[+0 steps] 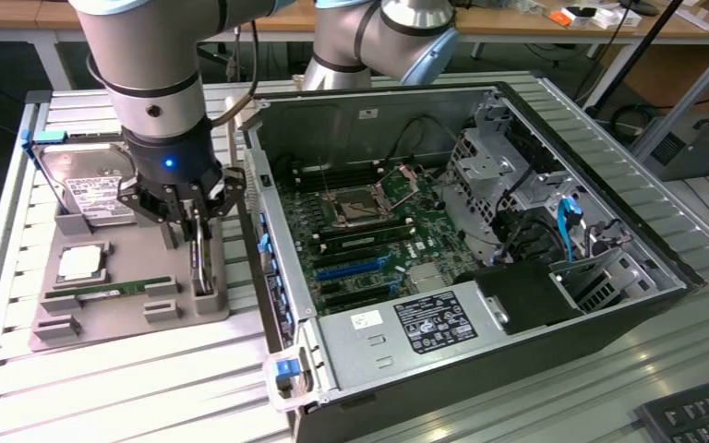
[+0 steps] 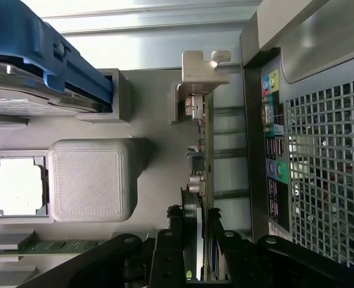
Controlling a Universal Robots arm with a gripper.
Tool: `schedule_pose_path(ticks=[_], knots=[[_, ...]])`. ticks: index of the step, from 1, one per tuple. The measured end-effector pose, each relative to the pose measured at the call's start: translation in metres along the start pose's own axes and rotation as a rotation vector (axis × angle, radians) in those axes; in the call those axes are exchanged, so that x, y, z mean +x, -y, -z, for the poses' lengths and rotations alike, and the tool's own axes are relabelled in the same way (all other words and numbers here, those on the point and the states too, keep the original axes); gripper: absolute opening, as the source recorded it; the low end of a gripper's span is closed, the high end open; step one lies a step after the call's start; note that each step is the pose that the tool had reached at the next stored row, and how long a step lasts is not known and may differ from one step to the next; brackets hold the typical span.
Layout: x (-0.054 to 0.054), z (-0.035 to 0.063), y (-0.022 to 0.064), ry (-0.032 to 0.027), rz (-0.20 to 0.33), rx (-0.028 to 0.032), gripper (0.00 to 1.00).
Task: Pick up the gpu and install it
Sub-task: 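Pick up the gpu and move the gpu toward the slot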
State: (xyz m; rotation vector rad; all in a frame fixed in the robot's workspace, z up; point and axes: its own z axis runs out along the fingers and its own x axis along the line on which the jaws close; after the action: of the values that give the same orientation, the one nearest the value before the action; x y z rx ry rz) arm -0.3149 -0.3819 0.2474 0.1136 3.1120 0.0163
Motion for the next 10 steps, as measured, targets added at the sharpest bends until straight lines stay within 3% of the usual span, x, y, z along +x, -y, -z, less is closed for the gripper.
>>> schedule_pose_path(ticks=[10], knots=[[-0.0001,0.0035,0.0,0.0001,0.0,0.0,0.27]])
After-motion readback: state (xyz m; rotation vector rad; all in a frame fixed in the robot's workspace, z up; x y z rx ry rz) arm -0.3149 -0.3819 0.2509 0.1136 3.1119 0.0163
